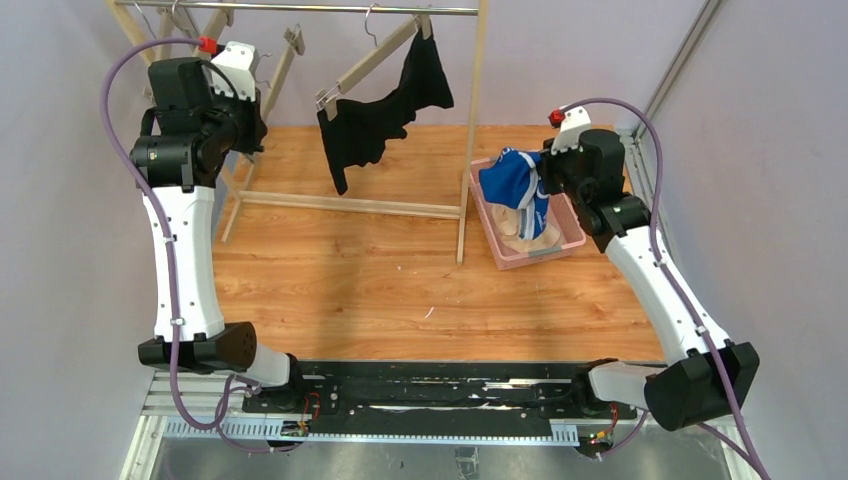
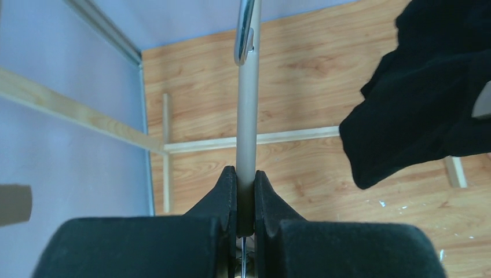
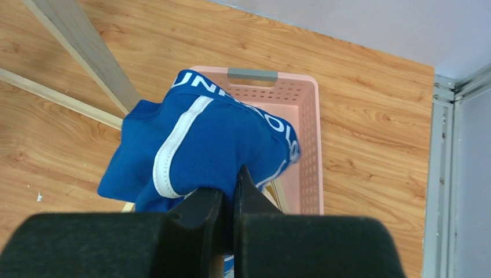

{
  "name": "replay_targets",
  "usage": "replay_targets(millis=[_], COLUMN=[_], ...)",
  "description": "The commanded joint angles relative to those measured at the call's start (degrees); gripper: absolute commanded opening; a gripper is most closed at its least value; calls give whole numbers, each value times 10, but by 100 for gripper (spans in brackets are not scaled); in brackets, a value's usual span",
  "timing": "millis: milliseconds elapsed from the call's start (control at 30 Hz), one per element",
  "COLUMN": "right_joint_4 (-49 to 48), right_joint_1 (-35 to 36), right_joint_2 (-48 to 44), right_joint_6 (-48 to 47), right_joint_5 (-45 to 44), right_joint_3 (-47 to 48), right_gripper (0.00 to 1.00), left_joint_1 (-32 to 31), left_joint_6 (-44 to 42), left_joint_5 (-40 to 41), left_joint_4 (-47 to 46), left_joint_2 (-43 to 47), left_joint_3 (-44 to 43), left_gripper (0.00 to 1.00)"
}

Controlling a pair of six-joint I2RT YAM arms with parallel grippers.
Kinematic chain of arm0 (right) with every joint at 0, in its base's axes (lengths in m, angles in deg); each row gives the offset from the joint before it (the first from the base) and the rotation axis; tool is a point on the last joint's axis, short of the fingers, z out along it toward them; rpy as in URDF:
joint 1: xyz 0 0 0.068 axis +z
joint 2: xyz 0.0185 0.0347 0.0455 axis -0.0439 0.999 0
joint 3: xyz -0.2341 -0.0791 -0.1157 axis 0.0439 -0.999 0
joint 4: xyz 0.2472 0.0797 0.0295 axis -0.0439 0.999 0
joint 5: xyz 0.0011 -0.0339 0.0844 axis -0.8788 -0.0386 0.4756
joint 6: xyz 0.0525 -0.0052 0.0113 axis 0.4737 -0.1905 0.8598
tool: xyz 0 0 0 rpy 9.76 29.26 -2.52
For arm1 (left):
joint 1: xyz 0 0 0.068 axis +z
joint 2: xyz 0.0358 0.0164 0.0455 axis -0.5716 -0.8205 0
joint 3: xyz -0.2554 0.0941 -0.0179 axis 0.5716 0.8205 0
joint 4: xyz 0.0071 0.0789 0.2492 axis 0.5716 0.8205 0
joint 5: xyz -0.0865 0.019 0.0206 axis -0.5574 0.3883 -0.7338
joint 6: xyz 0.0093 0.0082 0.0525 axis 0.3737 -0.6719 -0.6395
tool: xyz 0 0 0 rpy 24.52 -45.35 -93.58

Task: Remove the underwear clipped to the hanger

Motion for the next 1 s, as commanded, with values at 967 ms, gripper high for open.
replay_targets(millis=[967], right_joint_4=[-219], right_joint_1=[-56], right_joint_2=[105], right_joint_6=[48], right_joint_5=[136], right_joint_3=[-259], right_gripper=[1], left_joint_1=[35], left_joint_6=[92], left_joint_5=[-84], left_joint_4=[-131], left_joint_2=[-66], left_joint_3=[-100], left_gripper=[0])
